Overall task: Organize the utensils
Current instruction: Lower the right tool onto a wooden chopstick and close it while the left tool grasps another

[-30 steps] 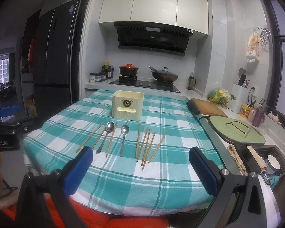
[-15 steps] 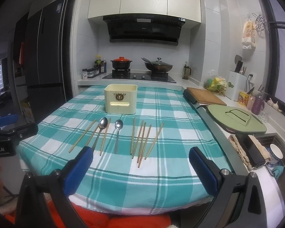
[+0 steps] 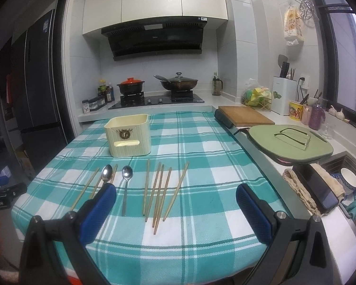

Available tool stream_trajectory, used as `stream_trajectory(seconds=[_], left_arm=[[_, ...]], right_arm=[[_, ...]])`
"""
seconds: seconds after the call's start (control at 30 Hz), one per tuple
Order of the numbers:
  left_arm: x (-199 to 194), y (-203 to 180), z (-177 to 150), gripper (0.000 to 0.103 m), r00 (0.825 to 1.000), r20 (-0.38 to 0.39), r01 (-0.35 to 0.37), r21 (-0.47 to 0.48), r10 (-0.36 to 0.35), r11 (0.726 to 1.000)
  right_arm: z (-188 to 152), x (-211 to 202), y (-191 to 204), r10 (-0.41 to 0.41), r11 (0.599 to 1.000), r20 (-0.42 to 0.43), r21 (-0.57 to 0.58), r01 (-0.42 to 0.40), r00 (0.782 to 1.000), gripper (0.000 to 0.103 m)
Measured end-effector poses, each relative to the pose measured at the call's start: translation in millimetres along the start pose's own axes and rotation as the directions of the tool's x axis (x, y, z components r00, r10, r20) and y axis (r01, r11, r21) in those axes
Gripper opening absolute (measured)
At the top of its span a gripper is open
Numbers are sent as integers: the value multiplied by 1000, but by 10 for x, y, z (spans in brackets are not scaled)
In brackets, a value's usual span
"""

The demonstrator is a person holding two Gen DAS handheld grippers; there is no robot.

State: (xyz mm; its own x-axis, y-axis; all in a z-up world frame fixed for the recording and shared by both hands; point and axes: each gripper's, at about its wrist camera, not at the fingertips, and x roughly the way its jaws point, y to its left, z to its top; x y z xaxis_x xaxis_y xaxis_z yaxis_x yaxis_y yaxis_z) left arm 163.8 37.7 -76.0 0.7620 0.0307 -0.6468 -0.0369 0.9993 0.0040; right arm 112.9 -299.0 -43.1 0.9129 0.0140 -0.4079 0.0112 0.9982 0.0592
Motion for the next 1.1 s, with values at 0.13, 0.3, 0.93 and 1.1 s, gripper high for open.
stream_trajectory(seconds=[0.13, 0.3, 0.93, 1.1], left_arm=[[333, 36, 73, 103, 999, -47, 15, -9, -15, 1000], [823, 15, 220, 103, 992, -120, 31, -10, -32, 999], [2063, -97, 254, 103, 955, -290, -45, 72, 64, 996], [2227, -67, 225, 103, 943, -323, -60, 79, 82, 995]], right_arm=[[7, 273, -88, -13, 1000, -63, 12, 14, 998, 103], [-68, 691, -123, -41, 999, -190, -25, 37, 981, 103], [-265, 2512, -150, 112, 993, -471, 91, -79, 875, 44], [-345, 2723, -40, 65, 997, -512, 8, -70, 856, 39]])
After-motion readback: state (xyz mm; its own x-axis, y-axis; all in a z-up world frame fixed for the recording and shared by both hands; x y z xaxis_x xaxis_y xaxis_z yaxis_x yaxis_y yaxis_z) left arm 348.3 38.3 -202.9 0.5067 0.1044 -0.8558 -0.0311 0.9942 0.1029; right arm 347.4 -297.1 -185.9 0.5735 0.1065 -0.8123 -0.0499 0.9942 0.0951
